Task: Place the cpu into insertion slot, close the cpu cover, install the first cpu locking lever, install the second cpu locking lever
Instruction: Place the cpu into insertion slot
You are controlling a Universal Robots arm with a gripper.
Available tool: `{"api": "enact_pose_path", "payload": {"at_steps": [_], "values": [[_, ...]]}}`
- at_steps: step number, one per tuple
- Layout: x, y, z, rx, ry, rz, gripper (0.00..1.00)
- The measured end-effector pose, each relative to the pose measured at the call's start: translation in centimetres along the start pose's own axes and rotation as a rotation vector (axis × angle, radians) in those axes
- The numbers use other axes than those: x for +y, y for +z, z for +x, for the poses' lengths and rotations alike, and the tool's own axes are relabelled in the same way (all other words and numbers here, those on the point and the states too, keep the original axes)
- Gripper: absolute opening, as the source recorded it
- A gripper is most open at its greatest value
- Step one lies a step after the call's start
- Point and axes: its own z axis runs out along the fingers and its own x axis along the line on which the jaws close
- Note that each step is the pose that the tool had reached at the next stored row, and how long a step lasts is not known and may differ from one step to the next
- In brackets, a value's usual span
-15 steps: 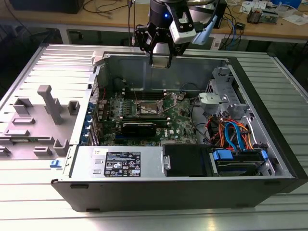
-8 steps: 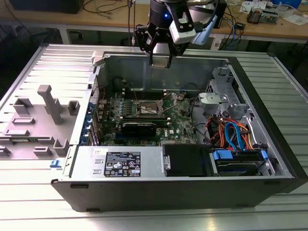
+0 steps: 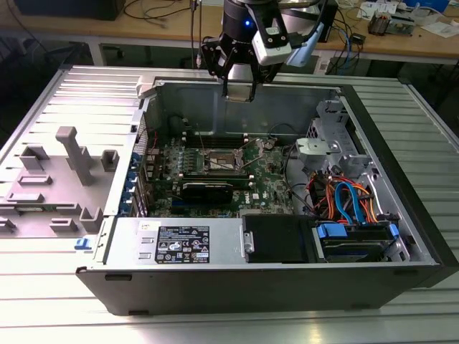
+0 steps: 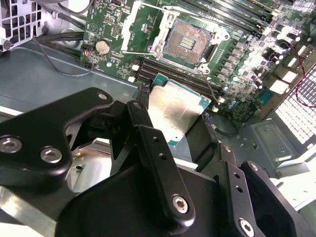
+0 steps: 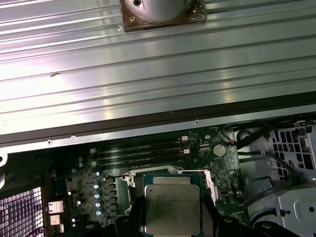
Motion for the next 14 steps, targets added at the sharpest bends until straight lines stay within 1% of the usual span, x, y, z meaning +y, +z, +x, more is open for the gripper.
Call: {"api": "enact_pose_path", "payload": {"at_steps": [9,14], "values": [[0.00,0.00,0.00,-0.0013,0.015,-0.0002,0.55],[-0.22,-0.02,-0.02,-0.0016,0.018,-0.0005,0.55]]}}
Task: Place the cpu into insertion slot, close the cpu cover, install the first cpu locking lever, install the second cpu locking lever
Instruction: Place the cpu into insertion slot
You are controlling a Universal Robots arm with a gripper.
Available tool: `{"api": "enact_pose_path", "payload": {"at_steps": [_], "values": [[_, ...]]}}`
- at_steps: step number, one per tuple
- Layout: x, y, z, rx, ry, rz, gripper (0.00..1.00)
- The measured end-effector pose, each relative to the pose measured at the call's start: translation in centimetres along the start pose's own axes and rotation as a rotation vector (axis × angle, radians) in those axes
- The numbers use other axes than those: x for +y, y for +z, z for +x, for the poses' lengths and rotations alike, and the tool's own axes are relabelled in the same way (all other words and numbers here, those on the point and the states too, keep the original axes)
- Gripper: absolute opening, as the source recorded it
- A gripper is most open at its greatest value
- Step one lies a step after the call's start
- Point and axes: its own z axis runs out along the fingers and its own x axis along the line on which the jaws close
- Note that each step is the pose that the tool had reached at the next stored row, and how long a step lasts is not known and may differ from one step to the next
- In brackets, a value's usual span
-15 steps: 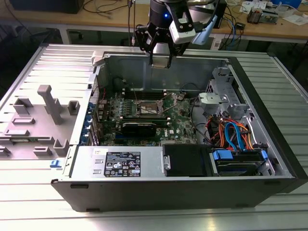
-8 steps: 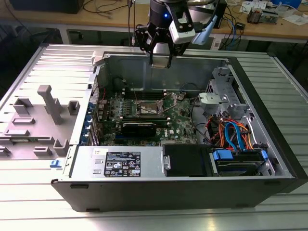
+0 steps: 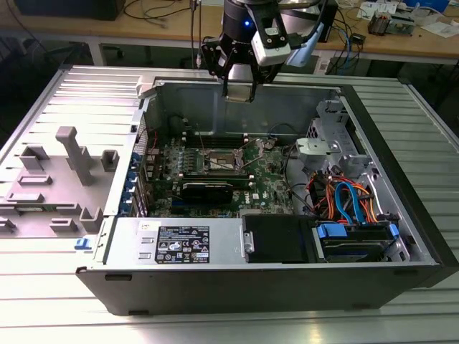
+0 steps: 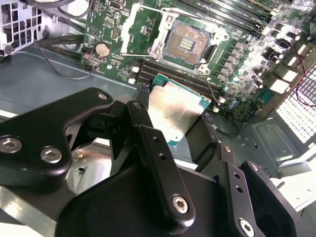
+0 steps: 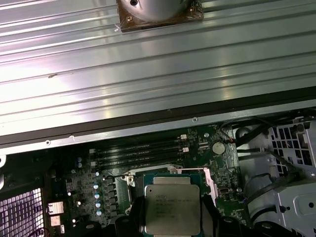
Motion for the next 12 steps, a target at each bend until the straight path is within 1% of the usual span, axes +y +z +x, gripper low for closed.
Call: {"api": "enact_pose_path", "payload": {"at_steps": [12], "values": [[-0.02,0.00,-0.01,-0.0005,0.005,0.0001,0.55]]}}
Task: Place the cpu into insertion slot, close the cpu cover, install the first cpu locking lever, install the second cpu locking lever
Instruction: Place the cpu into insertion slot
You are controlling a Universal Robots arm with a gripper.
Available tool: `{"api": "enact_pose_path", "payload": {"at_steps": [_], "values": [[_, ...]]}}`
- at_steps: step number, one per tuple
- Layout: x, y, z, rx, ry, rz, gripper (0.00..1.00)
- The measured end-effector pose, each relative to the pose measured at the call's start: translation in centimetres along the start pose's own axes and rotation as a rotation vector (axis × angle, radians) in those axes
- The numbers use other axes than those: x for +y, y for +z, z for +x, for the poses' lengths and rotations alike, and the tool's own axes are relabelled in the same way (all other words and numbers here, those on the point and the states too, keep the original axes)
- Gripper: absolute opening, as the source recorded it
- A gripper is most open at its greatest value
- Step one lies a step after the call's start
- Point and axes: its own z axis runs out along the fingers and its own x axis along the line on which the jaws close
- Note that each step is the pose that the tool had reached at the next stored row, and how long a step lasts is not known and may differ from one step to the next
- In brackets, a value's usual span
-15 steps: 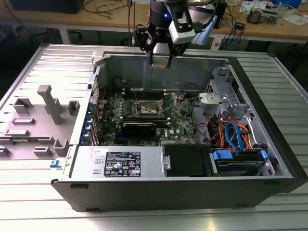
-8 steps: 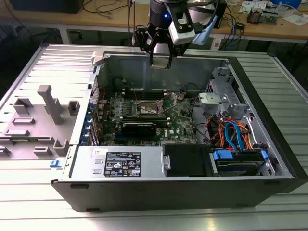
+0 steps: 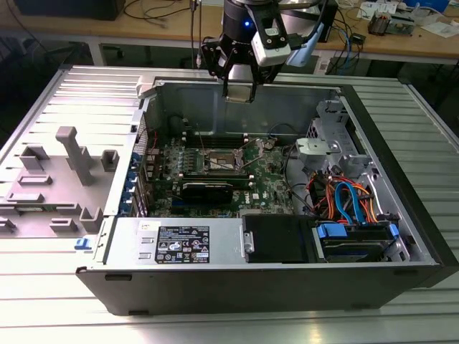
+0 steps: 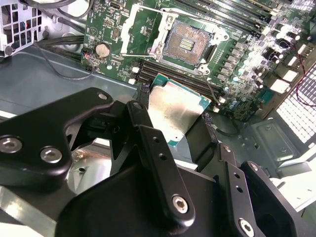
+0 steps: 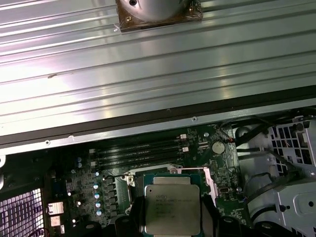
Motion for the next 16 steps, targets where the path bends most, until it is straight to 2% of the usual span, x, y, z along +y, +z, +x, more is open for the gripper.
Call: {"api": "enact_pose_path", "payload": {"at_steps": [16], "values": [[-0.01,0.00,0.00,-0.0034,0.038,-0.0007,0.55]]}}
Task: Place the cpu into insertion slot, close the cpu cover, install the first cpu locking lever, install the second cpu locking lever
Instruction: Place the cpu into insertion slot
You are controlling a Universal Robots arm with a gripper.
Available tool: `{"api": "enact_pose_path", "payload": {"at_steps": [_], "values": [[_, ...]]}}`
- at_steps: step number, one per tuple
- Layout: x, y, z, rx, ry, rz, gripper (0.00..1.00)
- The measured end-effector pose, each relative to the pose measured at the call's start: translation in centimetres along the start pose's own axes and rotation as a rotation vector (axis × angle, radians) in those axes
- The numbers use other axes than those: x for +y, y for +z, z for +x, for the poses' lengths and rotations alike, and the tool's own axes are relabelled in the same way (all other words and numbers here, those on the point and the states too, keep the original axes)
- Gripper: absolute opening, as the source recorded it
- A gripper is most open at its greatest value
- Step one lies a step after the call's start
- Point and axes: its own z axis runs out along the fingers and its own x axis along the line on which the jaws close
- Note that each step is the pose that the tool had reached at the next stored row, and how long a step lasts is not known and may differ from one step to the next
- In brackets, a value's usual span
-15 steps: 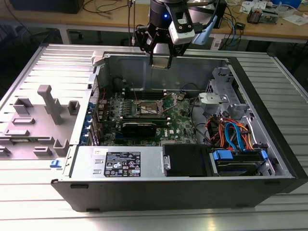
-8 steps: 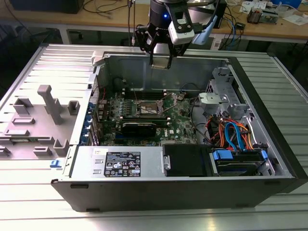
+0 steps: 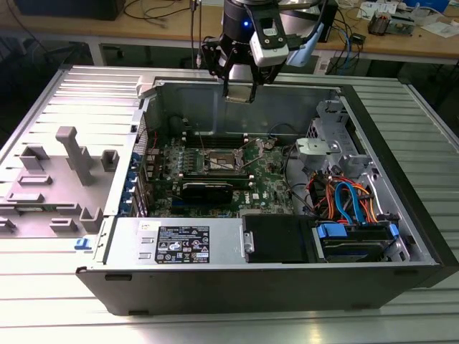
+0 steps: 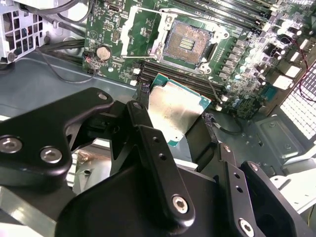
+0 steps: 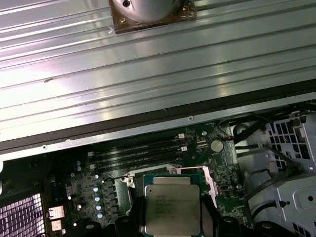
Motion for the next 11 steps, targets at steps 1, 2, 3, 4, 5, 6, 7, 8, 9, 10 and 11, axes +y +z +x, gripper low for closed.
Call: {"api": "enact_pose_path", "payload": {"at_steps": [1,2,3,4,5,6,7,8,9,10,11], "values": [[0.00,0.00,0.00,-0.0002,0.003,-0.0001,0.55],[0.00,0.00,0.00,-0.0004,0.005,-0.0001,0.55],[0.00,0.00,0.00,-0.0006,0.007,-0.0002,0.55],[0.00,0.00,0.00,-0.0008,0.009,-0.0002,0.55],[0.00,0.00,0.00,-0.0010,0.011,-0.0002,0.55],[0.00,0.00,0.00,-0.0011,0.013,-0.0003,0.55],[0.00,0.00,0.00,-0.0013,0.014,-0.0003,0.55],[0.00,0.00,0.00,-0.0014,0.016,-0.0004,0.55],[0.00,0.00,0.00,-0.0017,0.019,-0.0004,0.55],[0.00,0.00,0.00,-0.0019,0.021,-0.0004,0.55],[0.00,0.00,0.00,-0.0020,0.022,-0.0005,0.55]]}}
